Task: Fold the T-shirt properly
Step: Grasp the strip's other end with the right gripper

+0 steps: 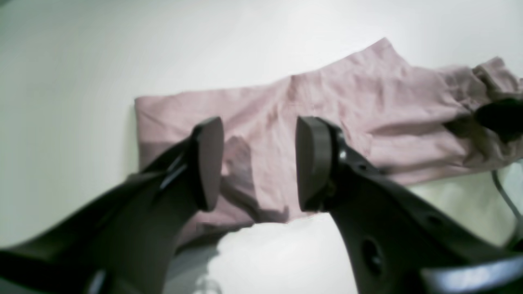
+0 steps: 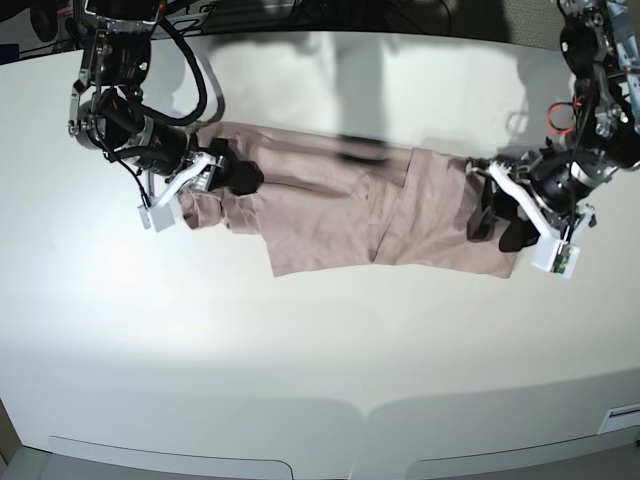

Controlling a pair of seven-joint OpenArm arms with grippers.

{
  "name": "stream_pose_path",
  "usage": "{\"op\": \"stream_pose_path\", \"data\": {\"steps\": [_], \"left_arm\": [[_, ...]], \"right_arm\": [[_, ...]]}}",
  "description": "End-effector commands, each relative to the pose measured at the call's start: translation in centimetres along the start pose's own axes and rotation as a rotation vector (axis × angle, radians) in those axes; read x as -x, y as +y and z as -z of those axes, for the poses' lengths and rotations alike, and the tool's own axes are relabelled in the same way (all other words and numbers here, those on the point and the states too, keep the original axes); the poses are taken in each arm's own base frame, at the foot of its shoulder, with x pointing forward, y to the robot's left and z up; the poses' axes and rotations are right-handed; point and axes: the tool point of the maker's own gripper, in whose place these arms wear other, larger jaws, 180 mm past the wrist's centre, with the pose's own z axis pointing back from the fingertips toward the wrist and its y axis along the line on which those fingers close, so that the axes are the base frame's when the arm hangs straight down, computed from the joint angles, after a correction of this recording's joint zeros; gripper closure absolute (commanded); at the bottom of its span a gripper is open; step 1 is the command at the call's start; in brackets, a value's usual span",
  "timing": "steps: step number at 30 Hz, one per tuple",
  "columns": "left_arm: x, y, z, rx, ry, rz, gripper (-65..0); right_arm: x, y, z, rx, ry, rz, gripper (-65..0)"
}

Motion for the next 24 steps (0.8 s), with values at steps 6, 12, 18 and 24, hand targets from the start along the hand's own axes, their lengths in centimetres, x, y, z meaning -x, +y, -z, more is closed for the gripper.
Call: {"op": "stream_pose_path", "data": {"steps": [6, 12, 18, 24], "left_arm": [[1.9, 0.1, 1.0, 0.021, -0.01, -0.062, -28.1], [4.3, 0.1, 4.4, 0.016, 0.077, -0.054, -28.1], [4.4, -0.8, 7.6, -0.034, 0.102, -0.04, -28.1], [8.4, -1.5, 9.6, -0.049, 0.185, -0.065, -28.1]], "right_arm": [[-1.9, 0.6, -0.3, -0.022, -0.064, -0.027, 0.0], [-2.4, 0.0, -0.6, 0.002, -0.057, -0.049, 0.0], [-4.5, -1.3, -1.1, 0.072, -0.054, -0.117, 0.0], [-7.8, -2.1, -2.2, 0.113, -0.108, -0.14, 0.0]]}}
